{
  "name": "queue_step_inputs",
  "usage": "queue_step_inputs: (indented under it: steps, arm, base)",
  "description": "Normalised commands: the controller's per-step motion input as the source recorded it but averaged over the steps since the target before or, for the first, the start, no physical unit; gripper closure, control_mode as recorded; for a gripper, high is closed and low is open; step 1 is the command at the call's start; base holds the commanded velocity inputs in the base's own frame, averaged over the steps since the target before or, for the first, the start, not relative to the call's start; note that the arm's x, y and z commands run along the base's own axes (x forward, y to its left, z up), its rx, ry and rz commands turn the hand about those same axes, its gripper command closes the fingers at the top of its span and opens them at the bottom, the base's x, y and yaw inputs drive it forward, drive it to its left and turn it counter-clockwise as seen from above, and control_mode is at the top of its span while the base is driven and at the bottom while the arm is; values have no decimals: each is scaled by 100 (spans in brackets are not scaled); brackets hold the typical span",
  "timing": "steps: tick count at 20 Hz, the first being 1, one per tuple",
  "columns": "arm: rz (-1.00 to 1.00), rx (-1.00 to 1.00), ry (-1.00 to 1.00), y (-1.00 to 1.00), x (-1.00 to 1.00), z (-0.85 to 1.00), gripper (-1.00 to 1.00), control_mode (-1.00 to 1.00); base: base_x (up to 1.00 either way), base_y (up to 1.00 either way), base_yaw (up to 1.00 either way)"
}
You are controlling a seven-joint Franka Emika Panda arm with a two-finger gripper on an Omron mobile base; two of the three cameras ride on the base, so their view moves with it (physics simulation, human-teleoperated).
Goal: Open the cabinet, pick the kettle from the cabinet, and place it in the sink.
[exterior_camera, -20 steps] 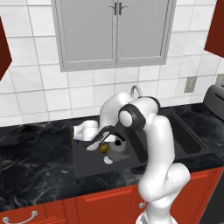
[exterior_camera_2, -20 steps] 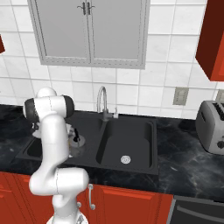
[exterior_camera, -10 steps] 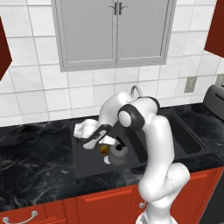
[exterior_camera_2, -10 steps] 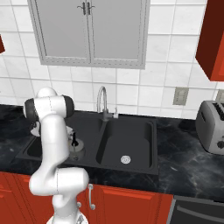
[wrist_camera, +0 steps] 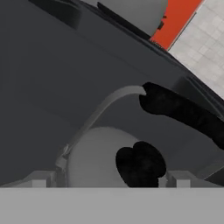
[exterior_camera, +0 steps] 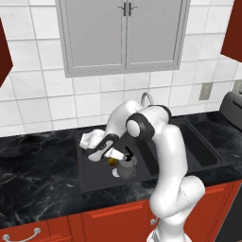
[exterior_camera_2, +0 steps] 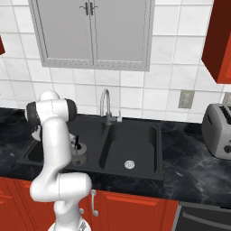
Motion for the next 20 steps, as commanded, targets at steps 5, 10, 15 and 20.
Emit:
queue_step_inputs:
  steps: [5,10,15,20]
  arm:
    - [-1,9,-25,22,-27,-33,-100,-100]
    - [0,7,-30,36,-25,-10,-100,-100]
    - [0,3,-31,35,-34,0,-100,-100]
    - [0,0,-13,20,-33,14,-100,-100]
  base:
    - [0,0,0]
    - [0,0,0]
    - [0,0,0]
    - [0,0,0]
